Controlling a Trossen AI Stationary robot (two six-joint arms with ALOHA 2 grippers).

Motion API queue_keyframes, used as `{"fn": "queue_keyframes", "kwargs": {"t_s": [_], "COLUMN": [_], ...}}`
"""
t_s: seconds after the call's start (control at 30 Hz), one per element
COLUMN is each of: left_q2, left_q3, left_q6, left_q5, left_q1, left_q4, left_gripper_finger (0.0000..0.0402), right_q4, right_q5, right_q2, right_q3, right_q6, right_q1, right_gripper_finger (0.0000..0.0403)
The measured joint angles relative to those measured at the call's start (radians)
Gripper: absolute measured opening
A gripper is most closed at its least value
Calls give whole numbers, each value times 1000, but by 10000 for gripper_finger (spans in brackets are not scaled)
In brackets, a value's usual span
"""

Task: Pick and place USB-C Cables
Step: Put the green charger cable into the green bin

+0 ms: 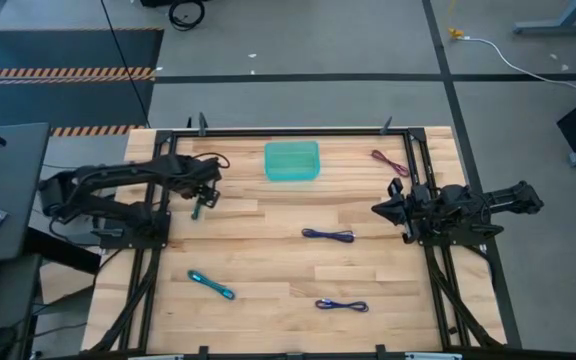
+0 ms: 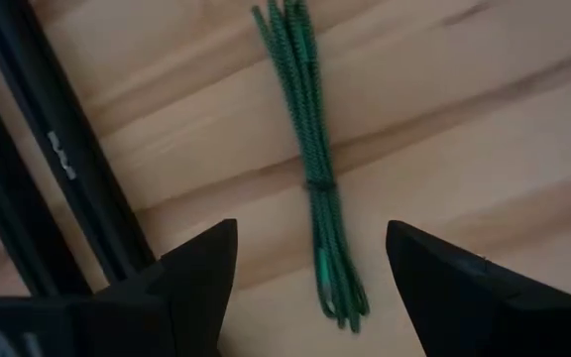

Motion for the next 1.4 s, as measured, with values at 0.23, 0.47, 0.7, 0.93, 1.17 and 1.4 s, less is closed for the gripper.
{"fn": "queue_keyframes", "kwargs": {"t_s": [0.23, 0.47, 0.7, 0.93, 1.17, 1.4], "left_q2": [77, 150, 154, 154, 178, 211], "left_q3": [-45, -96, -139, -140, -137, -135], "left_q6": [26, 33, 48, 53, 60, 80], "left_q5": [43, 41, 41, 41, 47, 63], "left_q1": [21, 58, 73, 73, 72, 71], "left_q4": [145, 167, 312, 311, 311, 325], "left_gripper_finger": [268, 268, 265, 235, 167, 72], "right_q4": [-21, -23, -24, -24, -31, -31], "right_q5": [-7, -8, -10, -10, -13, -53], "right_q2": [0, 0, 0, 0, 0, 0], "right_q3": [0, 0, 0, 0, 0, 0], "right_q6": [10, 14, 16, 22, 34, 48], "right_q1": [0, 0, 0, 0, 0, 0], "right_gripper_finger": [23, 23, 23, 23, 23, 23]}}
